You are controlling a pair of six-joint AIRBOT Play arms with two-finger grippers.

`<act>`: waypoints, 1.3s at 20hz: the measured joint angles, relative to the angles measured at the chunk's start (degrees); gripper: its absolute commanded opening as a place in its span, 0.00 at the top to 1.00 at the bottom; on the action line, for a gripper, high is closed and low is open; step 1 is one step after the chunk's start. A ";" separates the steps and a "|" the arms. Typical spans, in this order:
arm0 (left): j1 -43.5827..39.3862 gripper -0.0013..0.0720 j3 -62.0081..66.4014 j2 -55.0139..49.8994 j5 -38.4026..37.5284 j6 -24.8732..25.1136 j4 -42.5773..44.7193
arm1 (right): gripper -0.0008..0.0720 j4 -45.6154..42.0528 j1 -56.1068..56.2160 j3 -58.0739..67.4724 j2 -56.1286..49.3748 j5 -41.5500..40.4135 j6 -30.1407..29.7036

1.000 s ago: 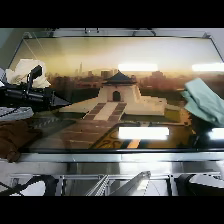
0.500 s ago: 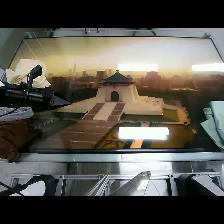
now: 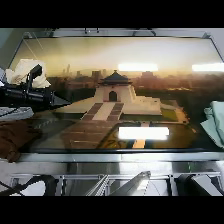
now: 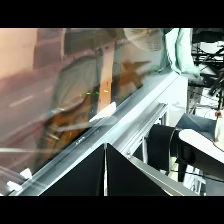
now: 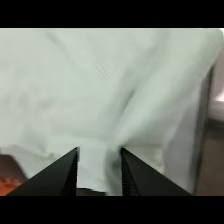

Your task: Fold the shirts.

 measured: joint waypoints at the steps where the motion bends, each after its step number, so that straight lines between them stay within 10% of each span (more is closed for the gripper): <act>1: 0.00 0.96 0.81 0.02 -0.33 0.02 -0.04 | 0.68 3.56 1.73 2.12 0.68 1.05 -1.97; 3: 0.00 0.96 2.99 0.26 -0.76 0.02 -0.07 | 0.70 9.94 6.88 6.08 2.23 2.49 -4.85; 5: -0.02 0.96 5.16 1.14 -1.11 0.00 -0.09 | 0.96 14.01 13.75 8.96 3.39 3.85 -5.99; 17: -0.04 0.96 -19.15 25.11 5.46 -0.63 1.70 | 0.96 10.10 71.25 6.84 2.14 6.45 -6.47; 26: -0.04 0.96 -31.67 34.29 7.52 -0.76 1.97 | 0.96 10.43 83.52 2.71 1.53 4.74 -5.16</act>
